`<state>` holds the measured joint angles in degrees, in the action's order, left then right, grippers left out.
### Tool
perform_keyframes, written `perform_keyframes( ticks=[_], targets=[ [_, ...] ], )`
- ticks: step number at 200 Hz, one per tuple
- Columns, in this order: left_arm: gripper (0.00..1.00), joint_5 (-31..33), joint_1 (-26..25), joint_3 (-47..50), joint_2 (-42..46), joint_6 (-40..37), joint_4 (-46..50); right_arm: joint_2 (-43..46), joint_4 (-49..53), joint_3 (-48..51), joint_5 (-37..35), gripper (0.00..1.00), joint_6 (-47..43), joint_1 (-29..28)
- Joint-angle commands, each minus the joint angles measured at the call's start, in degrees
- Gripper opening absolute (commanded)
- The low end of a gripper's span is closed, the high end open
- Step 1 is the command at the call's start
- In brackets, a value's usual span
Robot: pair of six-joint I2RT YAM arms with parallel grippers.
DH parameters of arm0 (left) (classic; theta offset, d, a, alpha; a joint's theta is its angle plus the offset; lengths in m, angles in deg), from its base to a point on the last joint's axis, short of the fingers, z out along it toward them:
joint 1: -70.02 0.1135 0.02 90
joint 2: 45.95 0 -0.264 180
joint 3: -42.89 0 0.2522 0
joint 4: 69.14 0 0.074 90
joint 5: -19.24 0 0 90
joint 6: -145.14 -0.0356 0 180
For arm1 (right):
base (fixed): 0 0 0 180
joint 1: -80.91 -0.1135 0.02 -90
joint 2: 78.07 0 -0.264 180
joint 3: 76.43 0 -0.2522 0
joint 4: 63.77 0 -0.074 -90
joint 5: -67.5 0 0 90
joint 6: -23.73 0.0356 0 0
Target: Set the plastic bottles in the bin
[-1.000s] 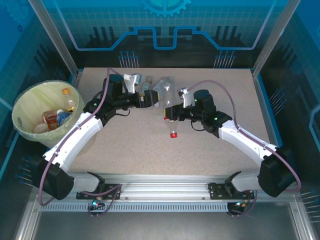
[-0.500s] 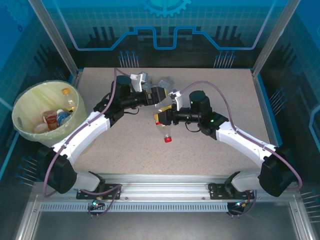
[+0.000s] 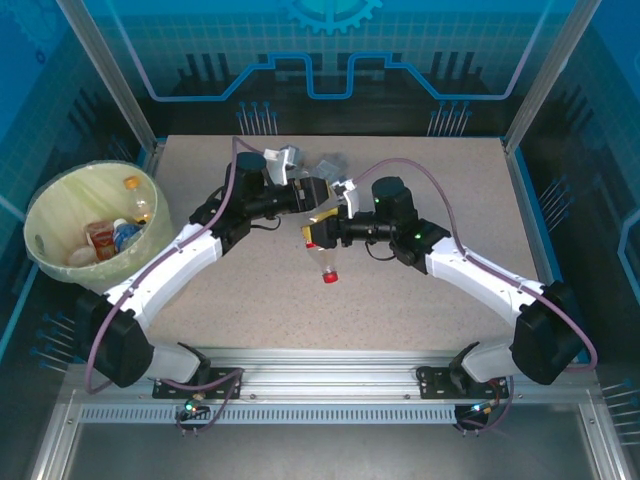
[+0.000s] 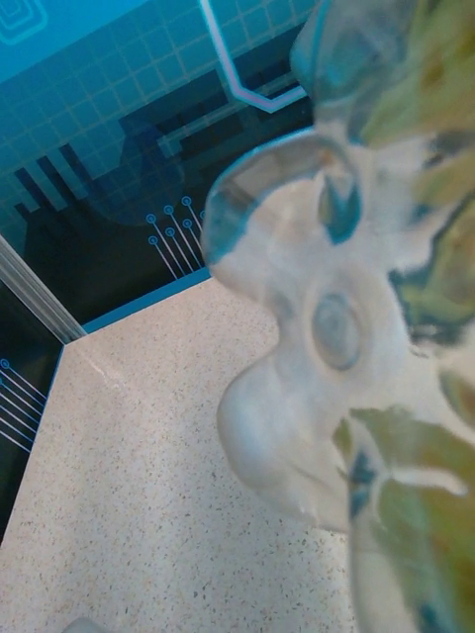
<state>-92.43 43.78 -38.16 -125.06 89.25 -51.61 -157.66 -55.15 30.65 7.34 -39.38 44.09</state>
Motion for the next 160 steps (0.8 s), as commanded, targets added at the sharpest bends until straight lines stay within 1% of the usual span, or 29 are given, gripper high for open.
perform_keyframes(
  ticks=[1, 14, 34, 42, 67, 90, 122, 160],
  targets=[
    [0.55, 3.8, -0.2, -0.4, 2.8, -4.8, 1.9, 0.5, 1.2, -2.7, 0.7, 0.73, -1.3, -0.8],
    [0.55, 7.3, -0.2, -0.1, 4.3, -5.9, 2.6, 1.1, 3.3, -3.3, 0.3, 0.85, -3.1, -0.9],
    [0.55, 11.1, -0.1, 0.5, 7.2, -7.6, 3.3, 2.5, 7.3, -4.1, -1.7, 0.93, -6.0, -0.9],
    [0.55, 12.6, -0.2, 0.5, 8.4, -8.5, 3.9, 3.4, 8.3, -3.9, -3.1, 1.0, -6.8, -0.8],
    [0.55, 18.6, -0.1, -0.5, 12.2, -12.6, 7.4, 7.1, 9.8, -3.1, -8.2, 1.0, -8.8, -0.8],
    [0.55, 23.6, 0.0, -2.2, 15.5, -16.3, 10.5, 10.4, 11.1, -2.1, -14.7, 1.0, -10.6, -0.8],
    [0.55, 29.1, 0.0, -5.0, 19.3, -21.3, 14.0, 13.7, 10.8, -0.1, -23.3, 1.0, -11.1, -0.7],
    [0.55, 34.5, 0.0, -11.9, 21.3, -28.4, 21.4, 15.1, 9.4, 2.6, -31.6, 1.0, -10.4, -0.5]
  ],
)
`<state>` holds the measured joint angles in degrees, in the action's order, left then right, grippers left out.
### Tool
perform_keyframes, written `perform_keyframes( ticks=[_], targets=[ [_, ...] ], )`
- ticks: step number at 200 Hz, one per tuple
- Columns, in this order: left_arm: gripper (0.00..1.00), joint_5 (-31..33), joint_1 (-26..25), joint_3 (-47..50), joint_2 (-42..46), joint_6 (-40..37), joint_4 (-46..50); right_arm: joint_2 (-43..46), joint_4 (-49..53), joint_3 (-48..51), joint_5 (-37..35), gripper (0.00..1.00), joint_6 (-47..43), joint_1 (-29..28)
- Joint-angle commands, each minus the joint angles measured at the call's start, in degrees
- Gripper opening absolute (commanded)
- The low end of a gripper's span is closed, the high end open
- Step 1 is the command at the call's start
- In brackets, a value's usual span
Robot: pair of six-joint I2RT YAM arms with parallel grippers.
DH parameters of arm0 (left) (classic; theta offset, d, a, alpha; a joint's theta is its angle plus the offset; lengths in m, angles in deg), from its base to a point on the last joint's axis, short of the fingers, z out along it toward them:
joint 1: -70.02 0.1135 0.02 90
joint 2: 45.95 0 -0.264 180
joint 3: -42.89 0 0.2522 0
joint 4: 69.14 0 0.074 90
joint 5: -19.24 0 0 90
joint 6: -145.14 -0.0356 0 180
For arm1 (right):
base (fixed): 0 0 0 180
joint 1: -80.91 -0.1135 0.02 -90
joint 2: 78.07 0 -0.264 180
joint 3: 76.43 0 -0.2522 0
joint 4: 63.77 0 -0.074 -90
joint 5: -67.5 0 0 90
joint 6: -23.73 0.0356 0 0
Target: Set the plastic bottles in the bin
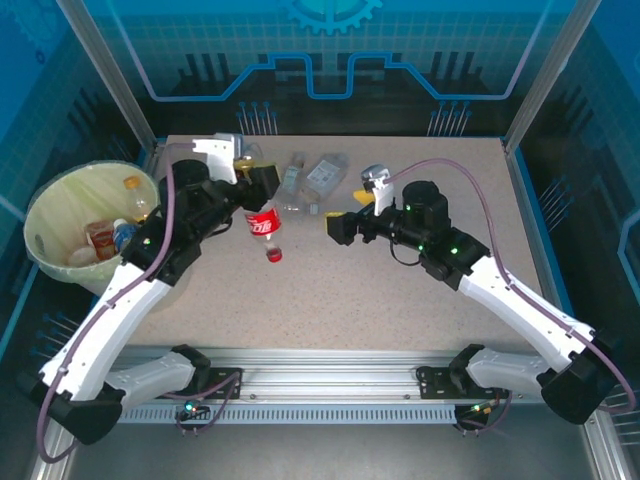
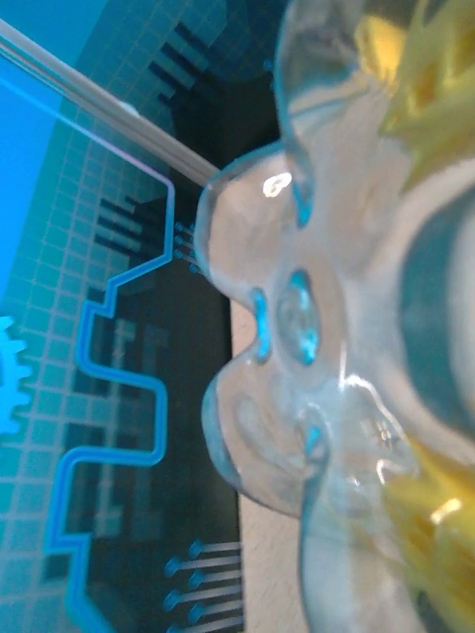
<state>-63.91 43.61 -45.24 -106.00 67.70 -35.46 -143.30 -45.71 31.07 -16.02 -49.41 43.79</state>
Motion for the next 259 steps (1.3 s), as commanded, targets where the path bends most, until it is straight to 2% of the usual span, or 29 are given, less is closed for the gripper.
perform_keyframes(
  ticks=[1, 32, 71, 96, 120, 146, 165, 201, 223, 259],
  targets=[
    [0.55, 6.1, 0.2, -4.9, 2.3, -7.0, 5.4, 0.8, -0.1, 2.3, -8.4, 1.0, -0.4, -0.2],
    [0.55, 9.8, 0.2, -8.2, 4.7, -11.0, 6.9, 0.3, -2.7, 4.4, -13.1, 1.0, 2.0, 0.6],
    [0.55, 16.0, 0.2, -10.9, 7.0, -15.6, 4.4, -1.8, -3.2, 4.6, -13.7, 1.0, 3.7, 1.2],
    [0.54, 25.2, 0.2, -15.6, 5.6, -21.9, 2.7, -2.9, -2.2, 3.7, -13.3, 1.0, 3.4, 1.4],
    [0.53, 35.0, 0.3, -16.7, 4.3, -30.5, -4.0, -3.6, -2.3, 3.6, -13.6, 1.0, 3.7, 1.4],
    [0.54, 40.1, 2.4, -17.1, 3.3, -35.1, -8.4, -5.0, -0.6, 2.7, -14.7, 1.0, 4.1, 1.7],
    [0.54, 41.7, 7.7, -17.0, 2.8, -34.8, -9.7, -5.9, 0.0, 2.0, -13.7, 1.0, 4.2, 1.9],
    [0.54, 38.9, 23.2, -17.5, 0.3, -26.5, -3.9, -7.3, 1.5, 0.5, -12.3, 1.0, 4.2, 1.8],
    [0.54, 33.6, 32.7, -17.5, -1.3, -18.1, 2.6, -7.6, 1.8, 0.4, -12.0, 1.0, 4.1, 1.9],
    [0.54, 24.6, 45.2, -14.9, -2.5, -9.0, 9.6, -8.1, 2.3, -0.1, -12.3, 1.0, 3.7, 2.0]
  ],
)
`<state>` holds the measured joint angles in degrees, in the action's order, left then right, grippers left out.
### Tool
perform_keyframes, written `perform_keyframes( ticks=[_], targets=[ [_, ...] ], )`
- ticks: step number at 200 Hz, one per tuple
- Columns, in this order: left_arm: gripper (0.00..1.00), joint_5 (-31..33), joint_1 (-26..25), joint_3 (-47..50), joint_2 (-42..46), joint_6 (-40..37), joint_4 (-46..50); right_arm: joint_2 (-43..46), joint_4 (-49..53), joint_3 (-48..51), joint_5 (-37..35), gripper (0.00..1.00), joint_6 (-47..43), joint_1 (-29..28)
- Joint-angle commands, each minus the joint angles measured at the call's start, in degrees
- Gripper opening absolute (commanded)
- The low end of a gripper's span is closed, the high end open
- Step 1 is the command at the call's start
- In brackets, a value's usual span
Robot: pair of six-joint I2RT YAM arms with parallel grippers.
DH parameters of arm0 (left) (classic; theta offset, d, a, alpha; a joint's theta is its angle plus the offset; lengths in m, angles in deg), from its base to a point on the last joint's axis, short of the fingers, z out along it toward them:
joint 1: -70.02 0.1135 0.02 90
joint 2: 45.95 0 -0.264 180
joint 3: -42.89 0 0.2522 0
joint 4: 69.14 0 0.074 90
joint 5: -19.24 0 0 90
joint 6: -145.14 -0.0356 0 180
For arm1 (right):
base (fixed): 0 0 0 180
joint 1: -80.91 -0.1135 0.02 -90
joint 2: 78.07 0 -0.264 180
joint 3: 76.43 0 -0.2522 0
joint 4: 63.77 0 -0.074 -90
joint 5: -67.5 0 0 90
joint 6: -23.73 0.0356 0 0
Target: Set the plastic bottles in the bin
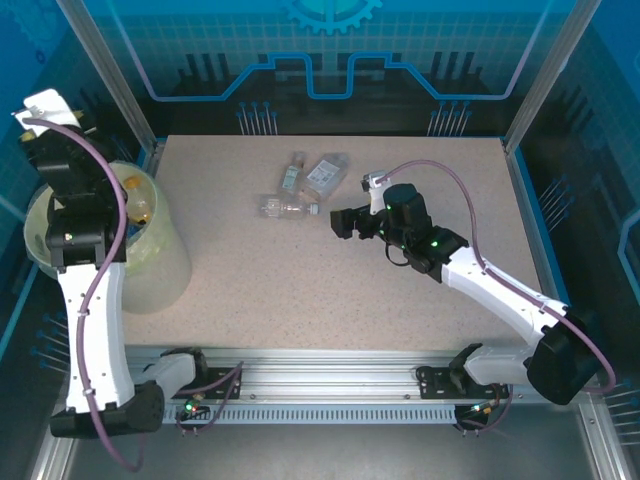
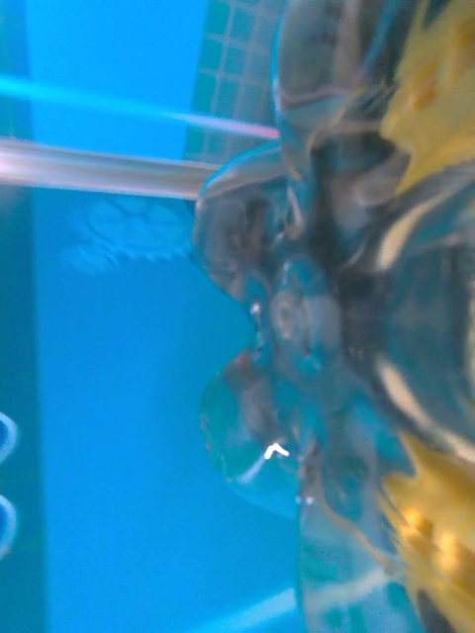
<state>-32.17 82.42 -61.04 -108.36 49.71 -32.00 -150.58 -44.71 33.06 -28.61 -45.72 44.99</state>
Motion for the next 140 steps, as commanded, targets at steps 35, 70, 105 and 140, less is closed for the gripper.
perform_keyframes(
  ticks=[35, 70, 105, 140],
  targets=[
    [0.54, -13.0, 10.8, 5.8, 0.2, 12.5, 9.6, -2.3, 2.1, -2.8, -1.0, 1.0, 0.6, 1.1],
    [0.55, -15.5, 10.8, 17.5, 4.5, 12.2, 1.5, -4.7, 3.5, -4.5, -0.6, 1.0, 1.0, 1.3],
    [0.58, -15.2, 10.8, 24.2, 5.8, 12.4, -1.8, -6.9, 4.5, -5.8, -0.3, 1.0, 1.8, 1.5],
    [0.58, -15.9, 10.7, 31.5, 8.0, 18.2, -5.8, -9.2, 5.0, -6.1, 0.9, 1.0, 3.6, 2.2]
  ],
)
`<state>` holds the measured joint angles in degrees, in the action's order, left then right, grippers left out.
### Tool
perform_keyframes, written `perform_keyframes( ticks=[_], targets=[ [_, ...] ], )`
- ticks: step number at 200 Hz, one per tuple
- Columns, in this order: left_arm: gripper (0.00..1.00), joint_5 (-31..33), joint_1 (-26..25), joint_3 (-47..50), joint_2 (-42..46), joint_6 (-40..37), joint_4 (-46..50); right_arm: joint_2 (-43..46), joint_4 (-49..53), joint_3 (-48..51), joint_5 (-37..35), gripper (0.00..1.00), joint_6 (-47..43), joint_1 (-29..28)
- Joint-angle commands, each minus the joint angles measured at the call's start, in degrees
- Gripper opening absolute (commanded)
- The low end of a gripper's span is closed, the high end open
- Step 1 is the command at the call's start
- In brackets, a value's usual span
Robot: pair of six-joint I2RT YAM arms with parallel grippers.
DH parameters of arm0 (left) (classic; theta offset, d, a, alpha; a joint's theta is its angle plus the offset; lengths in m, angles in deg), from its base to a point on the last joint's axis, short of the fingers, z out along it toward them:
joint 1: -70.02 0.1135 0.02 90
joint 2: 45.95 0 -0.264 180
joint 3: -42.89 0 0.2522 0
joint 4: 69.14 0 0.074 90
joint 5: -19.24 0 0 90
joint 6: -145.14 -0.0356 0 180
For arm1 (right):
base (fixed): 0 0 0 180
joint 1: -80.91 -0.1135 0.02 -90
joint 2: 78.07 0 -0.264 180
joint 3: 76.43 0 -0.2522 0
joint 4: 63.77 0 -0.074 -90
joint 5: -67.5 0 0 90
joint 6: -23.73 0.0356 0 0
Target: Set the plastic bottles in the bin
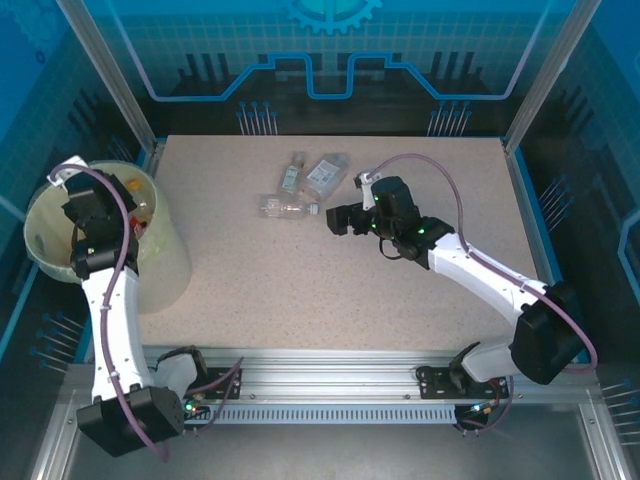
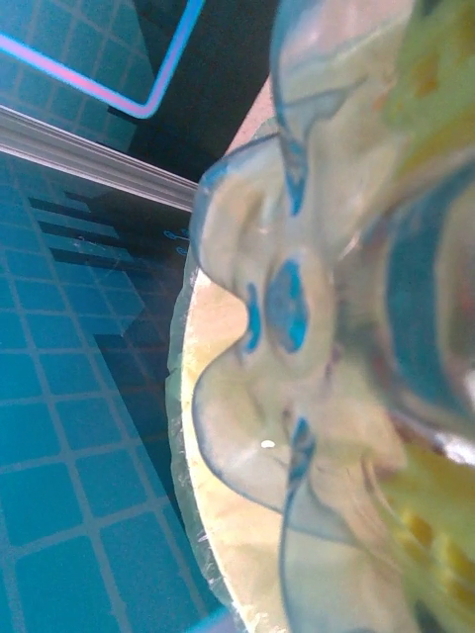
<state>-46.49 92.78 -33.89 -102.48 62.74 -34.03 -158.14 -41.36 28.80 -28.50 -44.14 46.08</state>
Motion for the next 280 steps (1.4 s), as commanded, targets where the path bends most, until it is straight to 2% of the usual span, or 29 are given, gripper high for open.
perform_keyframes(
  ticks=[1, 40, 64, 94, 123, 143, 167, 192, 215, 226, 254, 280],
  targets=[
    [0.58, -1.5, 0.3, 4.7, 2.2, 5.3, -3.8, -1.6, 1.7, -1.9, 0.8, 1.0, 2.0, 1.0],
    [0.67, -1.5, 0.3, 7.8, 1.4, 7.9, -3.8, -3.3, 3.8, -3.1, 2.4, 1.0, 2.3, 1.4],
    [0.75, -0.8, 0.3, 3.2, -1.7, 8.1, 1.0, -3.7, 3.9, -3.3, 2.9, 1.0, 2.7, 1.5],
    [0.79, -2.2, 0.3, -3.8, -3.8, 7.7, 5.3, -4.1, 4.3, -3.6, 3.5, 1.0, 3.0, 1.6],
    [0.99, -5.5, 0.3, -11.4, -4.2, 8.1, 10.7, -4.0, 4.9, -3.7, 3.5, 1.0, 3.3, 1.6],
    [0.99, -6.8, 0.2, -17.4, -5.3, 8.6, 16.2, -3.8, 5.0, -3.5, 3.6, 1.0, 3.6, 1.7],
    [0.99, -8.6, -1.0, -21.3, -4.0, 9.5, 18.5, -3.3, 5.1, -3.5, 3.5, 1.0, 3.9, 1.7],
    [0.99, -11.2, -6.0, -23.5, -2.5, 10.4, 18.9, -2.2, 5.0, -3.2, 3.9, 1.0, 4.5, 1.7],
    [0.99, -22.5, -10.1, -22.5, -1.9, 13.4, 15.1, -0.2, 3.7, -1.7, 4.5, 1.0, 5.3, 1.7],
    [0.99, -25.2, -13.4, -22.1, -2.2, 14.8, 13.6, 1.1, 2.6, -0.4, 4.6, 1.0, 5.9, 1.8],
    [0.99, -23.9, -24.3, -18.5, -3.1, 18.9, 7.8, 5.1, -0.3, 3.1, 4.3, 1.0, 7.2, 1.8],
    [0.99, -18.3, -32.2, -12.6, -4.4, 24.1, 0.4, 8.8, -1.4, 6.0, 3.1, 1.0, 7.9, 2.1]
  ],
)
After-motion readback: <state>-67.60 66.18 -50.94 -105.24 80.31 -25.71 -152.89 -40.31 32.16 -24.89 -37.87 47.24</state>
